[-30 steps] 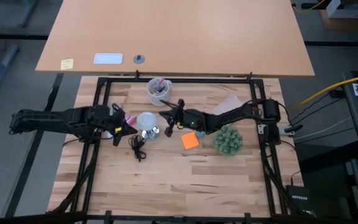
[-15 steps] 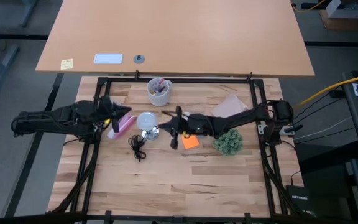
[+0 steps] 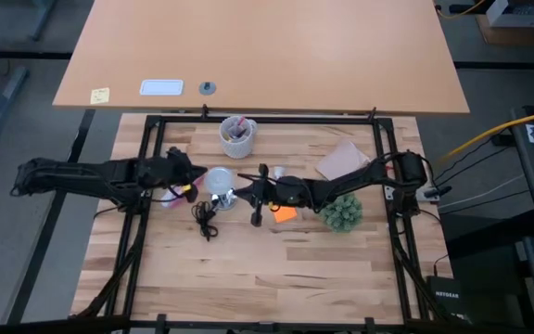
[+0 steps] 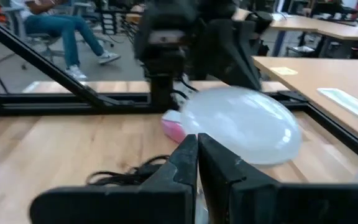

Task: Screw lightbulb
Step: Remove the light bulb from the silver lamp

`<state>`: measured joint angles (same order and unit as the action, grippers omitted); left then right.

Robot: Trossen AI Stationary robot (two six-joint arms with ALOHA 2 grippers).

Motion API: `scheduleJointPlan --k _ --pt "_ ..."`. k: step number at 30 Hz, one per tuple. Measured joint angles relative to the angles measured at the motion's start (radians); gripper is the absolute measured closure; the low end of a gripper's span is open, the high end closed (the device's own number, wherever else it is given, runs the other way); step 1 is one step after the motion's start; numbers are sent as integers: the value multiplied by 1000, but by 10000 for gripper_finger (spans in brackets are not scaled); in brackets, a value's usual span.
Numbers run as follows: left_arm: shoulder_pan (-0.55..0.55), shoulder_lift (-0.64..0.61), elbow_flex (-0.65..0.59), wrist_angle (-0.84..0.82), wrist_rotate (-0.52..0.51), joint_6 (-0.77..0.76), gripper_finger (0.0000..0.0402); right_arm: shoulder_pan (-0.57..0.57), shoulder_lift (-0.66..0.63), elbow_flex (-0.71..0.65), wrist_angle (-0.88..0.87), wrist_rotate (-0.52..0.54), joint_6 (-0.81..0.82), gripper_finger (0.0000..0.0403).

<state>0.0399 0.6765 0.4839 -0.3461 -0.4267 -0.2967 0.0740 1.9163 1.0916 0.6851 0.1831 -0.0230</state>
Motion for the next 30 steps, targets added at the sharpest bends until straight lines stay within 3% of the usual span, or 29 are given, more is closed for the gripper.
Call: scheduleJointPlan --k 14,30 --pt "-39 11 0 2 7 -43 401 -91 3 0 -46 0 0 384" --pt "-42 11 0 -5 7 -44 401 -5 -36 0 -47 -72 11 384"
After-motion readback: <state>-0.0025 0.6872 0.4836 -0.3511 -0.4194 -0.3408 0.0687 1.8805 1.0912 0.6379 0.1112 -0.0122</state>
